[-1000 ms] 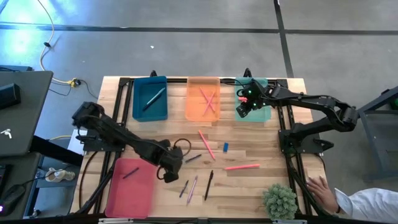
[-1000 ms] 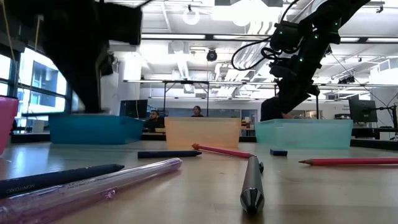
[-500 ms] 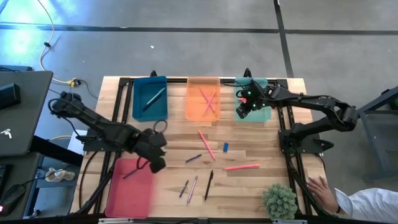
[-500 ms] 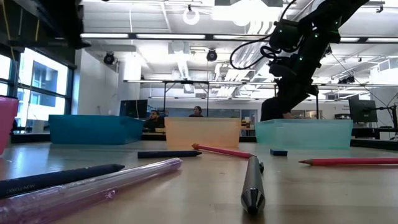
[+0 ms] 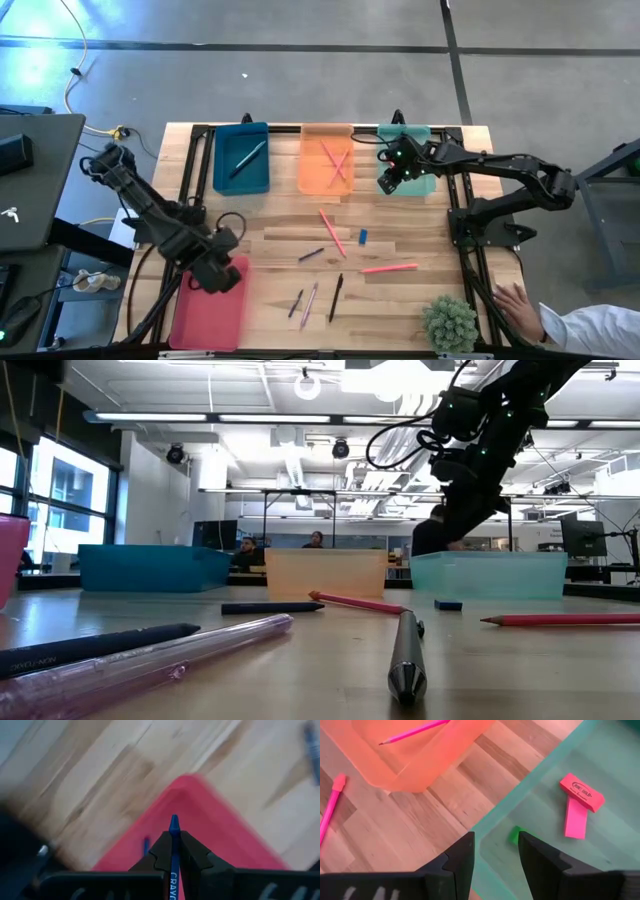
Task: Sort crayons/erasers/pens/pencils in bins
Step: Put the top left crayon into the pink bin
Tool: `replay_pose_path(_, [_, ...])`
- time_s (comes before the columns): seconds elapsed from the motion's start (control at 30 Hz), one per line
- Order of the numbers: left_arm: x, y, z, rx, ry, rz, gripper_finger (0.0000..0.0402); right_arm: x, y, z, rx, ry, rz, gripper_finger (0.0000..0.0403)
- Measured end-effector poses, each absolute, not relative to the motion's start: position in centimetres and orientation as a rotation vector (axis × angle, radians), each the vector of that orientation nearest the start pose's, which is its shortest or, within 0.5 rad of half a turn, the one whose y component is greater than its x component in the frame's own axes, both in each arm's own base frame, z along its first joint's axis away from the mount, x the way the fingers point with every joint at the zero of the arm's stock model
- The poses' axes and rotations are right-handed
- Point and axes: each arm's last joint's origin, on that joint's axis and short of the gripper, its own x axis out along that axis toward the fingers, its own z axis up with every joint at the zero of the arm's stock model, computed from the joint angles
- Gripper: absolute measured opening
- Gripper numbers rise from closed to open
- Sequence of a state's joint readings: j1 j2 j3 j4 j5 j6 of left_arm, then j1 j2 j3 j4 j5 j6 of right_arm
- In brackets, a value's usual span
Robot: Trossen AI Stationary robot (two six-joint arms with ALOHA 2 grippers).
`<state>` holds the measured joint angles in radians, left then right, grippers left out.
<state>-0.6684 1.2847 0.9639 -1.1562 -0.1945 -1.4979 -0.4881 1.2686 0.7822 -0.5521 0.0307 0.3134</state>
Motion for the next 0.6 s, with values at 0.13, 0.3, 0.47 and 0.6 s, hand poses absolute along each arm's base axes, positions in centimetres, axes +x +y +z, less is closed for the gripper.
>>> replay_pose_path(0.13, [15.2,-13.3,22.2,-0.640,1.282,0.705,0.0001,20.8,-11.1,21.1,0.516,0.941,-0.631,0.0145])
replay_pose_path(0.3, [14.6,-14.5,21.1,-0.706,1.255,0.682,0.0001,20.8,-11.1,21.1,0.515,0.936,-0.630,0.0145])
replay_pose_path(0.47, [14.3,-14.9,19.9,-0.738,1.256,0.662,0.0001,21.0,-11.2,21.2,0.505,0.915,-0.625,0.0145])
replay_pose_path(0.6, [13.9,-14.6,18.3,-0.754,1.303,0.666,0.0003,21.2,-11.1,21.4,0.461,0.907,-0.598,0.0145])
